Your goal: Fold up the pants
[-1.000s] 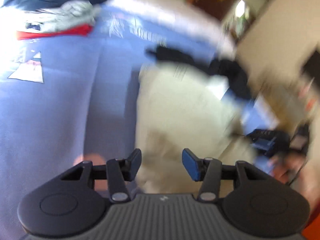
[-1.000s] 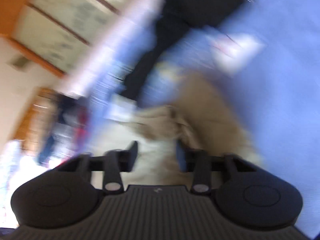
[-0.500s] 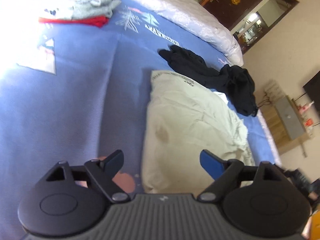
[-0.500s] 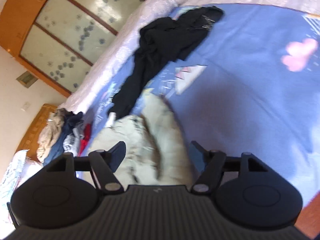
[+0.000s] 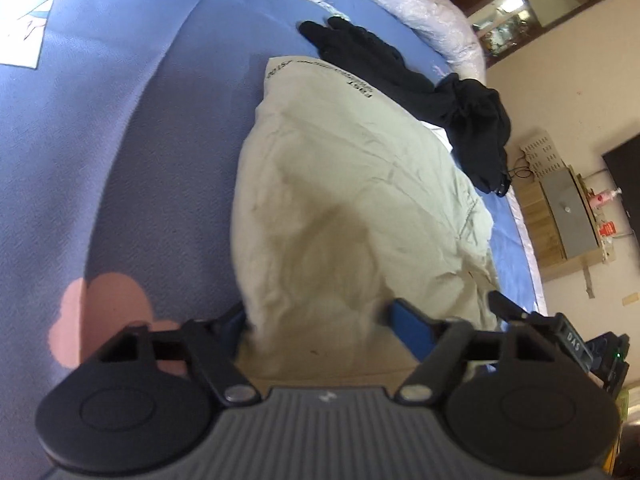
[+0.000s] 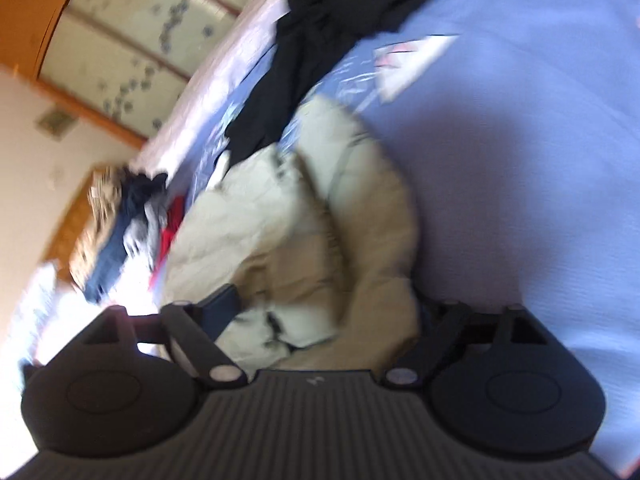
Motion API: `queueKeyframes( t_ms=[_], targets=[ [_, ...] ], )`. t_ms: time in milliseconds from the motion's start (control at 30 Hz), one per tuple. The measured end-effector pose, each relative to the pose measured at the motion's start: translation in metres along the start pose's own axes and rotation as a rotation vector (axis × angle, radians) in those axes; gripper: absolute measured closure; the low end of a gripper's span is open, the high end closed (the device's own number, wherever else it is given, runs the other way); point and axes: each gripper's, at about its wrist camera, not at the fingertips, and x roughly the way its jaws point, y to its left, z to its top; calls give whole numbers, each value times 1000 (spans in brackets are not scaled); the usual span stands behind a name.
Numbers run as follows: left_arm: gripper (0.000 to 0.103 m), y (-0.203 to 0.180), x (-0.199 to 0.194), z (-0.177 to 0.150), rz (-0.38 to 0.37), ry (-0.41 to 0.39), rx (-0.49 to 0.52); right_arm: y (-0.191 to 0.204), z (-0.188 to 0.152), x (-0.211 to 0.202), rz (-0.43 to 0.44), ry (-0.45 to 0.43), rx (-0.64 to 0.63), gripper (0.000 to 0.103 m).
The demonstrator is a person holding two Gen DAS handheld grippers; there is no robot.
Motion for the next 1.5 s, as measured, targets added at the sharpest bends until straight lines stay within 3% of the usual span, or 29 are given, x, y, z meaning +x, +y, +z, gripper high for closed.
queueKeyframes(
  t_ms=[67,133,167,233,400,533,567,633,700,833,1000,1133,1167,1200,1233,1267,1300,1400,1433,1500],
  targets=[
    [58,0,-2,-1,9,-11,-16,14,-4,6,-28,-1,-50,17],
    [74,-2,-7,-2,31,-27,-14,25,-10,8,-69,-3,-84,48],
    [82,-5,-12,-2,33,-39,-6,33,-13,5,-64,-14,-104,53],
    [87,-11,-32,-3,19,-84,26,54,-17,-8,-40,-64,-176,63],
    [88,-10,-107,-9,-45,-225,79,108,-30,-49,133,-162,-338,66],
    [88,9,-138,-33,-1,-248,73,109,-49,-53,251,-118,-372,65],
    [87,16,-136,-41,37,-225,64,103,-53,-46,240,-75,-366,64],
    [85,30,-121,-55,123,-146,43,85,-62,-25,162,57,-305,52],
    [66,44,-108,-68,186,-88,13,59,-71,-15,124,129,-209,39],
    [46,61,-122,-57,134,-108,-58,6,-60,-45,173,52,58,23],
    [19,77,-122,-31,83,-122,-58,-23,-31,-58,155,20,97,21],
    [21,85,-90,-29,18,-23,-83,-11,-40,-22,224,127,166,20],
    [21,82,-87,-33,26,-38,-59,-3,-47,-14,254,160,157,20],
    [27,76,-87,-37,37,-57,-32,6,-54,-9,261,172,128,20],
    [39,71,-85,-40,37,-49,-5,18,-60,-2,252,188,81,20],
    [64,64,-82,-42,33,-25,14,33,-67,0,221,193,7,20],
    [69,59,-82,-43,53,-25,25,47,-73,2,191,195,-63,21],
    [85,44,-96,-38,95,-49,64,82,-84,7,118,222,-216,63],
    [86,40,-103,-35,78,-63,62,94,-85,2,97,200,-275,70],
    [87,25,-128,-26,64,-137,109,117,-81,-10,119,150,-357,73]
  ],
)
